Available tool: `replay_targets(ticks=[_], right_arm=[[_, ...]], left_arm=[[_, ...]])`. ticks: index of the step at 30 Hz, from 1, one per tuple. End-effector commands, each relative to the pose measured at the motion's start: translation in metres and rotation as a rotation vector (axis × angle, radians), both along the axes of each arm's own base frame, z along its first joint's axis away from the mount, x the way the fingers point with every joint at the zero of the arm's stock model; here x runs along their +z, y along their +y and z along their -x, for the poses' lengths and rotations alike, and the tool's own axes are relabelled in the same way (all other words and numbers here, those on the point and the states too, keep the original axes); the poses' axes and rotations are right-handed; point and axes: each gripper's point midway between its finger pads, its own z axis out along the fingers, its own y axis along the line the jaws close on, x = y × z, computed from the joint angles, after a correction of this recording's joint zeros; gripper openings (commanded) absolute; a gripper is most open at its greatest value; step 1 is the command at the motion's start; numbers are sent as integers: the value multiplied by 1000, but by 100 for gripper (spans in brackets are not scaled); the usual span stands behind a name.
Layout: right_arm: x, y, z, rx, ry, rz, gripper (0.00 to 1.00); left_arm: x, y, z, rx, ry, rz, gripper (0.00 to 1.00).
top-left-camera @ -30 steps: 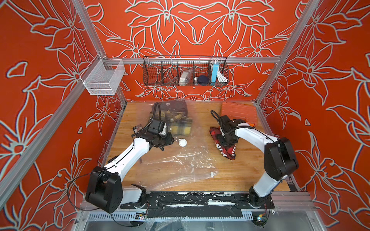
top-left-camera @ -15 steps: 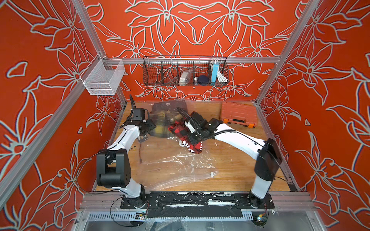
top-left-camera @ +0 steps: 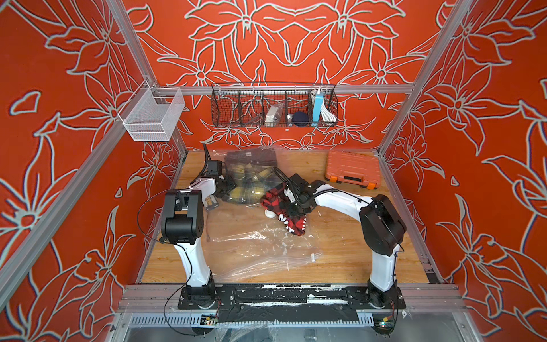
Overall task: Place the folded shirt into the vacuum bag
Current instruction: Adjust the vacuum bag at the center of the board.
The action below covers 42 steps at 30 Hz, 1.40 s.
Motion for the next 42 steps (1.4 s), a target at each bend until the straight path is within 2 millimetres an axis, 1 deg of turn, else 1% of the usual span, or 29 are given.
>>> replay_targets(ticks=[1,3,5,9,11,13,14,15,17,19,21,23,24,25,27,28,29,30,31,32,33,35,38,40,41,42], right_arm=[[-5,-30,-4,-99,44,6,0],[-4,-40,-7,-129,50,-3,0],[-4,-55,-9,-159,50,19,0],[-16,-92,-18,-249,78,66,0],[-22,-110,-29,-293,74,94,0],[-27,-126,-42,-321,63,143,0],[-29,-134,-48,-330,60,168,0],[-30,-139,-55,-332,52,188,0],[-33,-142,-66,-314,44,209,0],[-30,-138,-75,-300,28,198,0],[-24,-132,-77,-298,17,160,0],[-12,-123,-77,-292,16,106,0],[-4,-120,-76,-288,11,86,0],[9,-117,-76,-282,-4,60,0],[39,-112,-72,-262,-39,0,0],[58,-111,-68,-253,-63,-26,0],[76,-113,-62,-248,-88,-45,0],[90,-114,-57,-244,-110,-58,0],[102,-118,-50,-248,-135,-68,0],[109,-126,-42,-263,-142,-68,0],[113,-131,-34,-270,-134,-72,0],[118,-144,-16,-294,-118,-93,0],[119,-163,8,-337,-123,-117,0],[118,-174,19,-363,-118,-125,0],[117,-179,24,-372,-115,-123,0],[115,-183,27,-378,-111,-122,0]], left_arm=[[-7,-43,-14,-86,-25,62,63],[-13,-61,-19,-118,-18,67,63],[-18,-80,-24,-142,-15,82,62],[-19,-121,-33,-209,-30,112,62],[-16,-144,-42,-263,-31,116,62],[-13,-163,-46,-309,-26,122,61],[-11,-169,-46,-326,-21,125,61],[-8,-171,-46,-333,-21,125,61],[1,-164,-38,-328,-16,113,61],[15,-155,-26,-319,-12,101,61],[30,-145,-6,-317,5,68,61],[48,-136,21,-322,23,39,61],[54,-133,36,-326,29,21,61],[63,-132,52,-341,31,-3,61],[81,-136,83,-396,22,-47,61],[89,-139,101,-436,21,-81,61],[97,-144,118,-480,14,-105,61],[103,-152,134,-529,10,-124,61],[108,-161,152,-588,3,-146,61],[113,-171,169,-654,-7,-167,61],[114,-181,185,-718,-11,-182,61],[116,-205,223,-878,-11,-213,62],[110,-236,274,-1105,-26,-277,63],[99,-253,301,-1224,-36,-315,64],[92,-260,311,-1271,-33,-340,65],[86,-265,318,-1304,-28,-359,65]])
